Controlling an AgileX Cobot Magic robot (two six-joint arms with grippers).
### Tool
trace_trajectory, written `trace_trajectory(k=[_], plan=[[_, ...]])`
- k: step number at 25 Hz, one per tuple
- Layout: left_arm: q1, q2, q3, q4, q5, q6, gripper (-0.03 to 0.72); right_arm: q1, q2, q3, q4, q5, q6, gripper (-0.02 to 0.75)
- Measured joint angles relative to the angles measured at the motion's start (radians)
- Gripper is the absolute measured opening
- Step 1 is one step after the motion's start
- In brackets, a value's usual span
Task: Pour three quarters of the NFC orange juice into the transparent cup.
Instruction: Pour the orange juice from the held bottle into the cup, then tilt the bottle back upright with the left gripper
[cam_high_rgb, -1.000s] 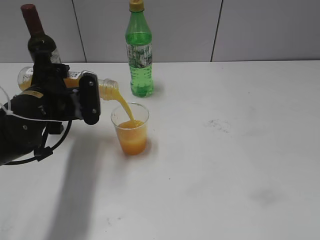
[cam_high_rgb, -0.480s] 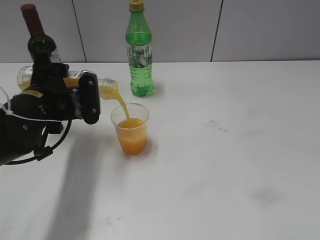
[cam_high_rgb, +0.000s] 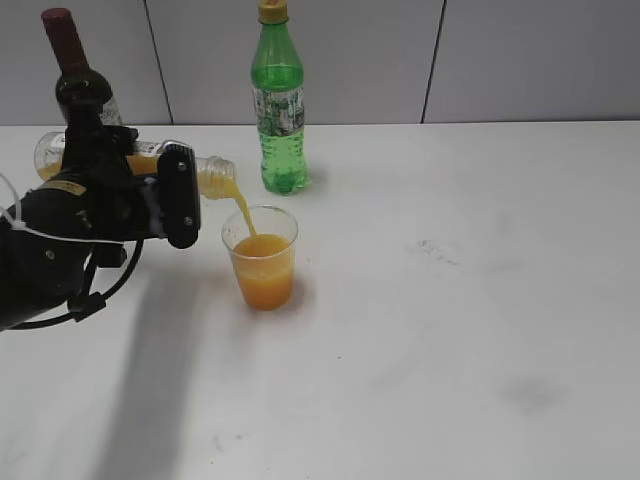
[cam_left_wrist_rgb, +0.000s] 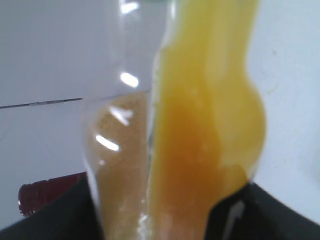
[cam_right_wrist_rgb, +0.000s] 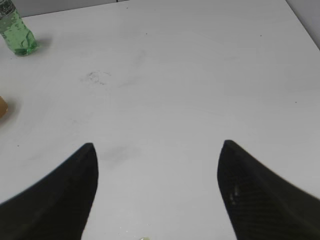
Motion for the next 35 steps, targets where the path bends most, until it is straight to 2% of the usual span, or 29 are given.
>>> trace_trajectory(k=[35], plan=[[0.000,0.000,0.000,0.000,-0.007,0.000,0.479,0.000,0.000,0.000,0.000,0.000,0.000,0.571]])
